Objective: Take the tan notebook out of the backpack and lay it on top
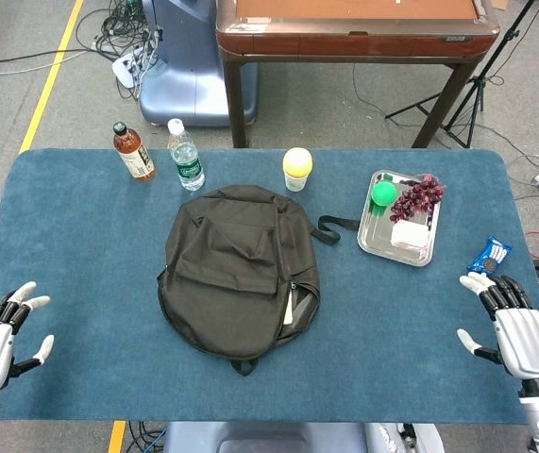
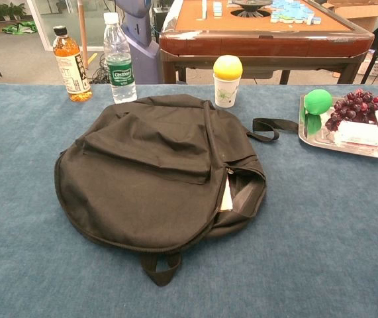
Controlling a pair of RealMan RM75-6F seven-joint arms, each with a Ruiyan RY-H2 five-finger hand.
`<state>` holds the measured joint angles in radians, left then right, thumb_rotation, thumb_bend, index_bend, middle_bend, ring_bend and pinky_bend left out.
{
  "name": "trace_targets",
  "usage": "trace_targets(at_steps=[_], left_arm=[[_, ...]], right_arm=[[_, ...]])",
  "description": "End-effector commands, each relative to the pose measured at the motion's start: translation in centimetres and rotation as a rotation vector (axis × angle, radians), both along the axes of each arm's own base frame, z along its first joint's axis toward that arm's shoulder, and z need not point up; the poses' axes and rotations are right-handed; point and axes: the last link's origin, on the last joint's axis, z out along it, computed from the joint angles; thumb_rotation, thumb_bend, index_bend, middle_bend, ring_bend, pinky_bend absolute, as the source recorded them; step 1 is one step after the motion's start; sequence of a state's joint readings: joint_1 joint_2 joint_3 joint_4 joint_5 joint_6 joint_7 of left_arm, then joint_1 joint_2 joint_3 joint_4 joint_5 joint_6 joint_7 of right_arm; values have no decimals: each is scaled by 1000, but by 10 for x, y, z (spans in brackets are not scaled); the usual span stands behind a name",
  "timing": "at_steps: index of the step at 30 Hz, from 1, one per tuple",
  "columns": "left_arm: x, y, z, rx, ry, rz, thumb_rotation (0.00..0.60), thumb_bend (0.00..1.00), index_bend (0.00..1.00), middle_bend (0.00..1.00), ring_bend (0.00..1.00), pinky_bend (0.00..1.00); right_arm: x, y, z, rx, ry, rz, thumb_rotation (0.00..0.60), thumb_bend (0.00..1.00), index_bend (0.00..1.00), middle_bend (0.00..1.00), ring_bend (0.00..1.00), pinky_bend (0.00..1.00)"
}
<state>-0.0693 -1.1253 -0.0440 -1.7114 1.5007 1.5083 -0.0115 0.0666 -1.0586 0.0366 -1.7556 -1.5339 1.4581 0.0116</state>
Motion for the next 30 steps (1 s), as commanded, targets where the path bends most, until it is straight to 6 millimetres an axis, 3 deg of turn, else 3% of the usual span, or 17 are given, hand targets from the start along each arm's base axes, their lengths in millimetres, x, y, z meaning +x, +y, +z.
trace_targets(at_steps=[1, 12, 16, 24, 30], left_arm=[[0, 0, -1, -9, -1, -2, 600, 306, 257, 108, 108, 169], [8, 19, -11, -129, 22, -122, 600, 305, 257, 108, 107, 163], [15, 35, -25, -219, 25, -201, 600, 305, 239, 108, 107, 159], [39, 68, -63, -366, 101, -403, 600, 305, 76, 70, 85, 147], [54, 87, -91, -439, 161, -521, 600, 305, 54, 26, 60, 142]], right_arm=[[1, 0, 1, -4, 3, 2, 600, 236, 194, 162, 94, 96], [18, -8, 29, -99, 45, 53, 600, 235, 194, 162, 94, 95], [24, -12, 37, -116, 56, 59, 600, 236, 194, 162, 94, 95], [31, -13, 39, -113, 55, 68, 600, 236, 194, 156, 90, 95], [32, -11, 39, -114, 55, 70, 600, 235, 194, 154, 89, 95]])
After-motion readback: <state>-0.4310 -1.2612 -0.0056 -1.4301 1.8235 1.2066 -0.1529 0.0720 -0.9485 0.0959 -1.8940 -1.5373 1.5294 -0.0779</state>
